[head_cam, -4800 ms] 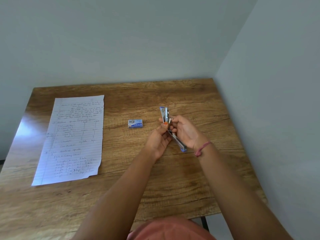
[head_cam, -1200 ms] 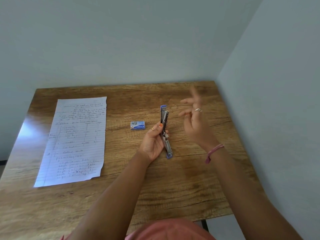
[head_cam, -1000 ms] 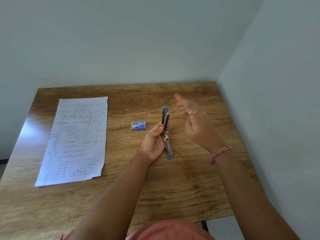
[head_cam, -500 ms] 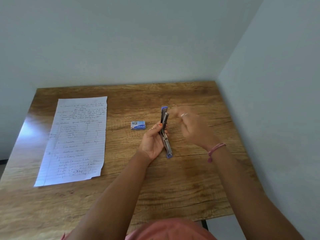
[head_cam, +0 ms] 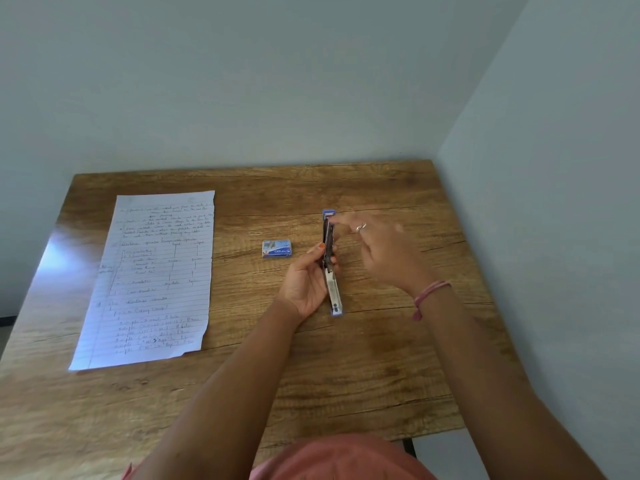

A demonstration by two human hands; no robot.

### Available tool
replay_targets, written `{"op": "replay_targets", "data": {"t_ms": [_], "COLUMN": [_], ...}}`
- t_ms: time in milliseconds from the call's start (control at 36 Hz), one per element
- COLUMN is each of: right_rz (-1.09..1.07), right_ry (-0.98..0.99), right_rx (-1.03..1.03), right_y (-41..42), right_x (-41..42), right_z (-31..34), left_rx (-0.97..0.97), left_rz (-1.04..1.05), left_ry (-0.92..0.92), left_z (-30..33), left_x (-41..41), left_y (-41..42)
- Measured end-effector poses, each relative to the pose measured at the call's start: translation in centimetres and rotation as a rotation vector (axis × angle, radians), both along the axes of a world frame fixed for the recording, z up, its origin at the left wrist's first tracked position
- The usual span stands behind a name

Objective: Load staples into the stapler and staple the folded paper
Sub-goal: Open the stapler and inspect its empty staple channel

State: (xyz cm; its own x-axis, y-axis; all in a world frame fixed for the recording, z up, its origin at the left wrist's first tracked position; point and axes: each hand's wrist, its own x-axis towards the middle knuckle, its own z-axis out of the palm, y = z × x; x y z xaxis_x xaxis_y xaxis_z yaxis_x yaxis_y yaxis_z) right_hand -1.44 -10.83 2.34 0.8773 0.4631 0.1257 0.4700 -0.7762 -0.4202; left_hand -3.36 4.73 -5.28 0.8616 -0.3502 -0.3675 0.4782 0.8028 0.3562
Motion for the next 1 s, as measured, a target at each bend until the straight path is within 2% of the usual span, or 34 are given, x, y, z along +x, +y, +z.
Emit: {"op": "replay_targets", "data": {"t_ms": [56,194,333,500,778,889,1000], "right_rz": [-0.040,-0.316,-0.469,-0.533,-0.570,-0.595,-0.505], "right_ry": [0.099,0.375,0.400,0.357,0.181,0.189,0.338], "right_rx": [0.075,0.662,0.866,0.876,0.748,0.745,0.716], "right_y": [0.1,1.7,2.9,3.3,4.0,4.1,3.7], "right_x": [0.2,0.3,0.3,0.5,0.7,0.8,0.8], "right_z": [-0.2,-0.6,-1.6,-1.9,-2.2,-2.4,-2.1], "left_rx": [-0.015,-0.062,-0.064,-0.042,0.032,0.058,0.051], "left_rz": [-0.025,-0.019,-0.007,0.013,0.034,0.042,0.056], "left_ry": [0.009,0.026,0.015,0.016,-0.026,-0.022,-0.012], "left_z": [-0.1,-0.4,-0.5,-0.7,-0.7,-0.7,-0.7], "left_x": [0.1,0.1,0.2,0.2,0.2,0.1,0.2], "left_y": [0.0,0.0,0.0,-0.1,-0.2,-0.3,-0.2]}}
